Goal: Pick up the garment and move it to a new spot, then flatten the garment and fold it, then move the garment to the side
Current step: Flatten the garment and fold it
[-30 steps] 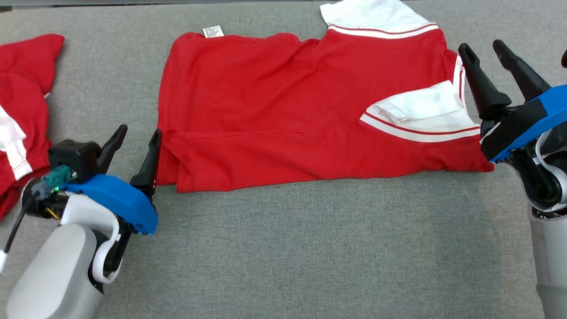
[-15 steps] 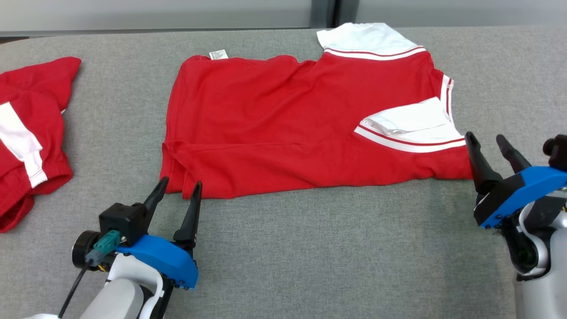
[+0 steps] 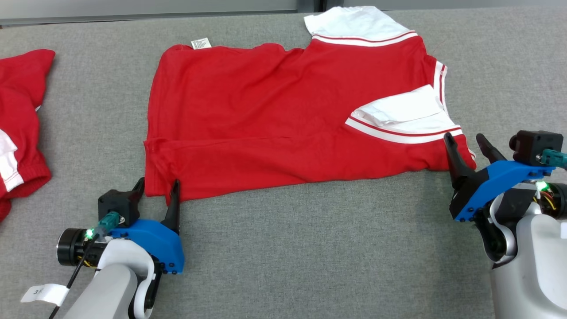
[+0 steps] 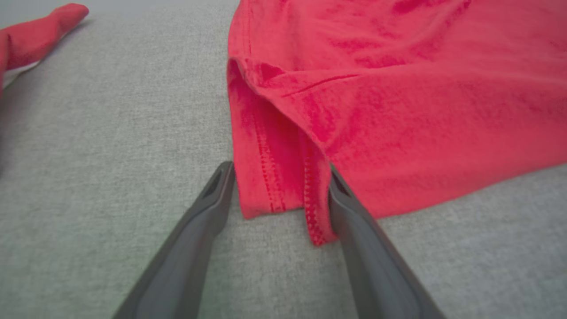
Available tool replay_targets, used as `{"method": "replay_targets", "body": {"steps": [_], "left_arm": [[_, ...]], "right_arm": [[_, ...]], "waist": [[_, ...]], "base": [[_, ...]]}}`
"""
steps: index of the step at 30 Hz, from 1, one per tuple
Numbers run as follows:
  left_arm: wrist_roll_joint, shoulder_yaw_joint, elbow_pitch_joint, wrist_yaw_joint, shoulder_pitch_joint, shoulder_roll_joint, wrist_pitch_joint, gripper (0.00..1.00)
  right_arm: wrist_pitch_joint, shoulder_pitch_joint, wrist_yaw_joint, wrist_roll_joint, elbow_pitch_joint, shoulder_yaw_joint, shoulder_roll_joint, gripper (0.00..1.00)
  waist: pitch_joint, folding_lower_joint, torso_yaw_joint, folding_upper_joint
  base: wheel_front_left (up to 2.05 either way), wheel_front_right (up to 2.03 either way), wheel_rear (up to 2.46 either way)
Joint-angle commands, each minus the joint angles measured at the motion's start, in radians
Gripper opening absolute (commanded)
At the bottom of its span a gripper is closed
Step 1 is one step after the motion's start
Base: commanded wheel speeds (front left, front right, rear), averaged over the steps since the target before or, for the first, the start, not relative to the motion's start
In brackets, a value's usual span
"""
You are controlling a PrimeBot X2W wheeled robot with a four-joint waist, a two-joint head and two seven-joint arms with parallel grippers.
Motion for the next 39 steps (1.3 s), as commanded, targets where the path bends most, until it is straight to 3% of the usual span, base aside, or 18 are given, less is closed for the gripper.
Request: {"method": "replay_targets", "body": {"steps": [1, 7, 10, 11, 12, 13, 20, 26, 31, 37, 38, 39], "left_arm": [[-0.017, 0.012, 0.009, 0.011, 0.006, -0.003, 0.016, 1.00], [-0.101, 0.042, 0.040, 0.007, 0.059, -0.014, 0.081, 1.00], [-0.153, 0.037, 0.049, -0.021, 0.067, -0.039, 0.132, 1.00], [-0.173, 0.035, 0.056, -0.032, 0.068, -0.050, 0.153, 0.91], [-0.195, 0.033, 0.059, -0.046, 0.070, -0.063, 0.172, 0.32], [-0.213, 0.031, 0.064, -0.061, 0.072, -0.073, 0.192, 0.00], [-0.291, 0.066, 0.037, -0.094, 0.095, -0.080, 0.208, 0.00], [-0.339, 0.097, -0.116, -0.090, 0.175, -0.016, 0.254, 0.00], [-0.357, 0.090, -0.305, -0.046, 0.297, 0.050, 0.332, 0.00], [-0.373, 0.081, -0.476, 0.032, 0.433, 0.085, 0.396, 0.00], [-0.376, 0.083, -0.495, 0.042, 0.445, 0.084, 0.397, 0.20], [-0.376, 0.088, -0.508, 0.050, 0.454, 0.083, 0.393, 0.38]], "right_arm": [[-0.004, -0.021, 0.001, -0.011, 0.022, -0.007, 0.002, 1.00], [0.037, -0.051, 0.001, 0.005, 0.135, -0.010, 0.003, 1.00], [0.061, -0.057, 0.001, 0.014, 0.200, -0.013, 0.005, 1.00], [0.071, -0.058, 0.001, 0.020, 0.222, -0.011, 0.005, 0.85], [0.081, -0.058, 0.001, 0.024, 0.239, -0.007, 0.006, 0.21], [0.079, -0.059, 0.001, 0.023, 0.249, -0.007, 0.009, 0.00], [0.067, -0.021, 0.000, 0.031, 0.209, -0.053, 0.002, 0.00], [0.121, 0.084, 0.000, 0.065, 0.052, -0.061, 0.001, 0.00], [0.203, 0.227, 0.000, 0.114, -0.123, -0.074, 0.001, 0.00], [0.300, 0.402, 0.000, 0.161, -0.290, -0.115, 0.002, 0.00], [0.313, 0.421, 0.000, 0.170, -0.311, -0.116, 0.002, 0.00], [0.321, 0.433, 0.000, 0.183, -0.324, -0.117, 0.001, 0.36]], "waist": [[0.004, 0.0001, 0.001, 0.0000], [0.012, 0.0001, 0.007, 0.0000], [0.015, 0.0001, 0.015, 0.0000], [0.015, 0.0001, 0.017, 0.0000], [0.014, 0.0001, 0.020, 0.0000], [0.012, 0.0001, 0.021, 0.0000], [-0.033, 0.0001, 0.011, 0.0000], [-0.093, 0.0001, -0.003, 0.0000], [-0.133, 0.0001, -0.006, 0.0000], [-0.149, 0.0001, -0.005, 0.0000], [-0.148, 0.0001, -0.006, 0.0000], [-0.145, 0.0001, -0.007, 0.0000]], "base": [[0.00, 0.00, 0.00], [0.00, 0.00, 0.00], [0.00, 0.00, 0.00], [0.00, 0.00, 0.00], [0.00, 0.00, 0.00], [0.00, 0.00, 0.00], [0.00, 0.00, 0.00], [0.00, 0.00, 0.00], [0.00, 0.00, 0.00], [0.00, 0.00, 0.00], [0.00, 0.00, 0.00], [0.00, 0.00, 0.00]]}}
